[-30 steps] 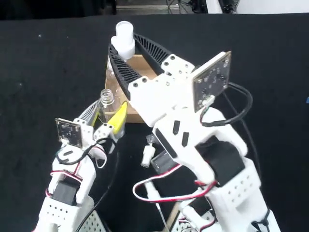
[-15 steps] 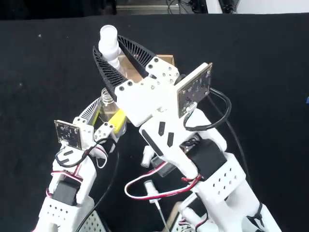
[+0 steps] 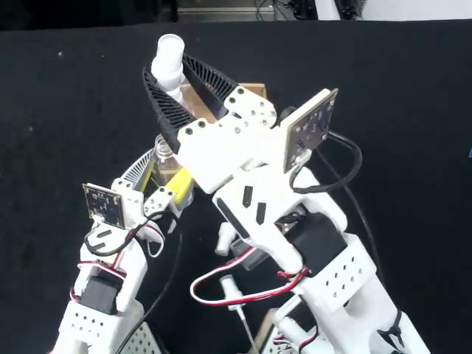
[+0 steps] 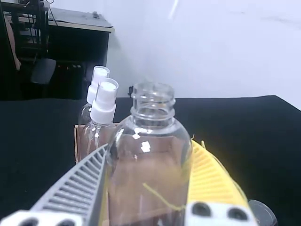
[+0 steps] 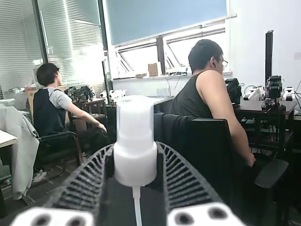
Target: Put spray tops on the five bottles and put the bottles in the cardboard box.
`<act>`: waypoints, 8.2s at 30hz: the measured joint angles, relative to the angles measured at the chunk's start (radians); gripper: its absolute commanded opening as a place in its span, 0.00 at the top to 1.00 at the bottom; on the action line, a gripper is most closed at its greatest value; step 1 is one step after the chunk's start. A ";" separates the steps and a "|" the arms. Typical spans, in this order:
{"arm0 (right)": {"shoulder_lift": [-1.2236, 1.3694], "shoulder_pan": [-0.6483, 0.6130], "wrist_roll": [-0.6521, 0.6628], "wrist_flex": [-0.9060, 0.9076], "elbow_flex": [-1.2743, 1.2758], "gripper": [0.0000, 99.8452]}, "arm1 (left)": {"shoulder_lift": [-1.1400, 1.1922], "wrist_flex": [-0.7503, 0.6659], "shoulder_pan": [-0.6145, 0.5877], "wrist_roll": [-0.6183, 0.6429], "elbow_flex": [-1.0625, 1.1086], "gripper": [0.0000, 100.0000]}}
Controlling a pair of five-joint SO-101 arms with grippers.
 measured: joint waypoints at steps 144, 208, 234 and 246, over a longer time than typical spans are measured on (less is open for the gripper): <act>0.072 0.822 -0.011 -0.199 0.807 0.97 | 1.959 -1.663 -0.110 0.000 -0.422 0.88; 0.072 0.822 -0.011 -0.199 0.807 0.97 | 1.685 -1.594 -0.147 -0.003 -0.250 0.68; 0.072 0.822 -0.011 -0.199 0.824 0.97 | 0.434 0.011 -0.158 -0.003 -0.137 0.68; 0.072 0.822 -0.011 -0.141 0.824 0.86 | 0.115 0.597 -0.158 -0.003 -0.137 0.68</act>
